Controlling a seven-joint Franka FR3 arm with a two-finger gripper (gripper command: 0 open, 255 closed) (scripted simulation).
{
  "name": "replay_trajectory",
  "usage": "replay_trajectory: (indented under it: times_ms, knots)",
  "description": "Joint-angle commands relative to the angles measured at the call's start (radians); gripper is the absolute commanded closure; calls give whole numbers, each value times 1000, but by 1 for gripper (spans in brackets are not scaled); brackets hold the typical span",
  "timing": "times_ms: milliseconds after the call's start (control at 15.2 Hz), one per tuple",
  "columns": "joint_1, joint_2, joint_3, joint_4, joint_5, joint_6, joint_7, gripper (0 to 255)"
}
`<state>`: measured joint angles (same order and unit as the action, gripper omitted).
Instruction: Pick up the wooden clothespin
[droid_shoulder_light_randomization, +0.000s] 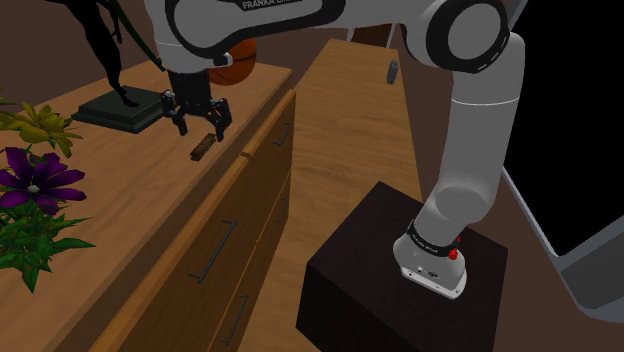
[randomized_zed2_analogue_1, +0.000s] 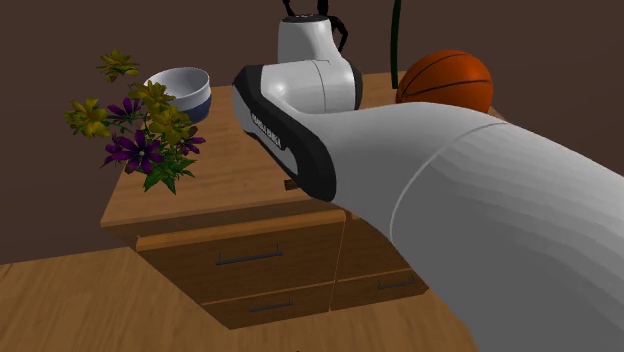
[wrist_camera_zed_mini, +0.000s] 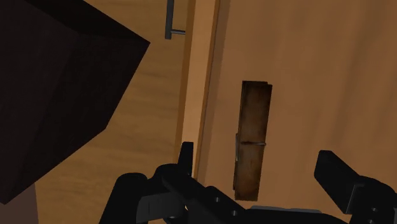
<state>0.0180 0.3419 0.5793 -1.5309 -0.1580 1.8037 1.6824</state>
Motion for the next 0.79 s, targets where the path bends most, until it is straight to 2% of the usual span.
replay_trajectory:
  times_ms: [0,264,396,462,726]
  knots:
    - [2,11,-3,-8,-6,18,7,0]
    - [0,20,-7,-58,-13,75,11,0]
    - [0,20,-7,-59,-13,75,11,0]
    - [0,20,-7,-58,-13,75,11,255]
    - [-2,15,-6,-65,-10,78,10,255]
